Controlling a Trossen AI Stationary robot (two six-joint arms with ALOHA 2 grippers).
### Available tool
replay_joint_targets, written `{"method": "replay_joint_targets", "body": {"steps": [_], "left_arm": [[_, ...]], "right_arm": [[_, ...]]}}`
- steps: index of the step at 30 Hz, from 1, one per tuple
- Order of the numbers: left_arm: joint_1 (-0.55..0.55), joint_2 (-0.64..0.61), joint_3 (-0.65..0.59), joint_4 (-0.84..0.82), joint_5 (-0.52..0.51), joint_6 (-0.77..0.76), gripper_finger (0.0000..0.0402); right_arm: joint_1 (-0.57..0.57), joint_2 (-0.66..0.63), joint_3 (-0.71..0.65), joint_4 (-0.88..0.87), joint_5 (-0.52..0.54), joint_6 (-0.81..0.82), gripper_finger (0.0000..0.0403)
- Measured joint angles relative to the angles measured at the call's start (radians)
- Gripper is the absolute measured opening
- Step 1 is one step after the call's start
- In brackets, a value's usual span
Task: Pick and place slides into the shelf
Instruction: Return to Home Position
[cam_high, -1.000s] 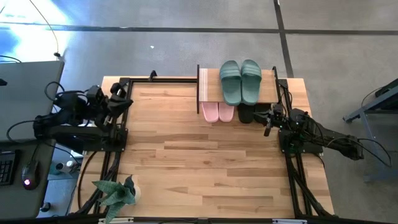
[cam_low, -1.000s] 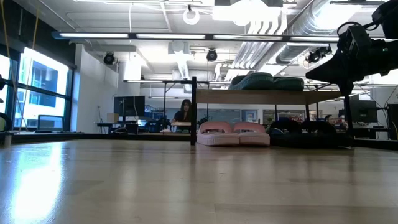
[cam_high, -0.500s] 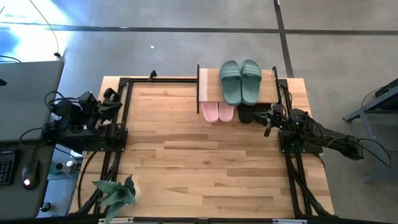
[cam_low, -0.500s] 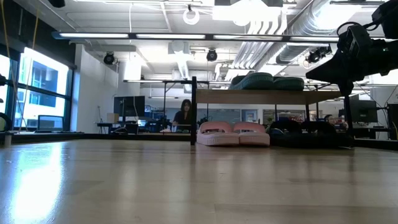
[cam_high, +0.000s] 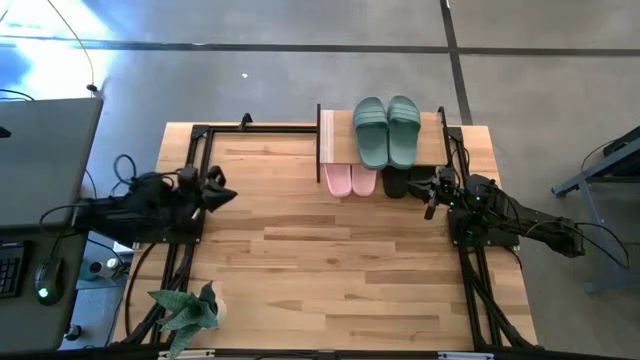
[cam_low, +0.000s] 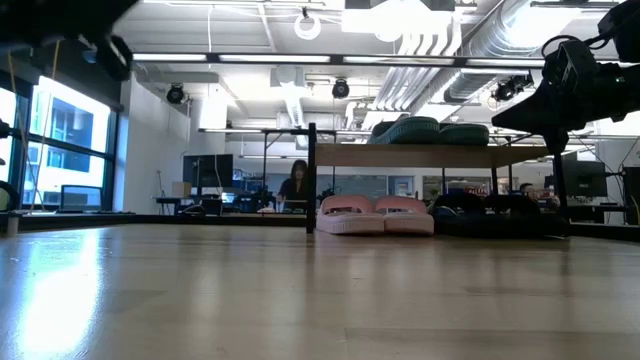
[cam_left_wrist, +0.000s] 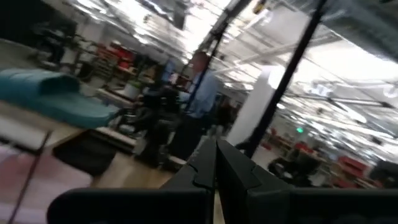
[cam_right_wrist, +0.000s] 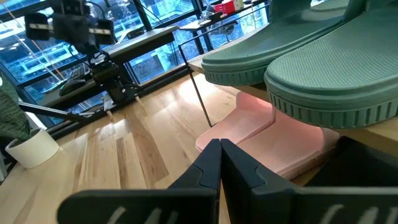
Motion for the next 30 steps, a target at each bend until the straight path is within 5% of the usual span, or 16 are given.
{"method": "replay_joint_targets", "body": {"steps": [8, 17, 30], "left_arm": [[0.000, 0.000, -0.150, 0.102, -0.073, 0.001, 0.0000], [0.000, 0.000, -0.180, 0.062, -0.079, 0.056, 0.0001], [0.000, 0.006, -0.180, -0.071, -0.127, 0.138, 0.0001]], "right_arm": [[0.000, 0.000, 0.000, 0.000, 0.000, 0.051, 0.0000], [0.000, 0.000, 0.000, 0.000, 0.000, 0.042, 0.0000], [0.000, 0.000, 0.000, 0.000, 0.007, -0.339, 0.0000]]}}
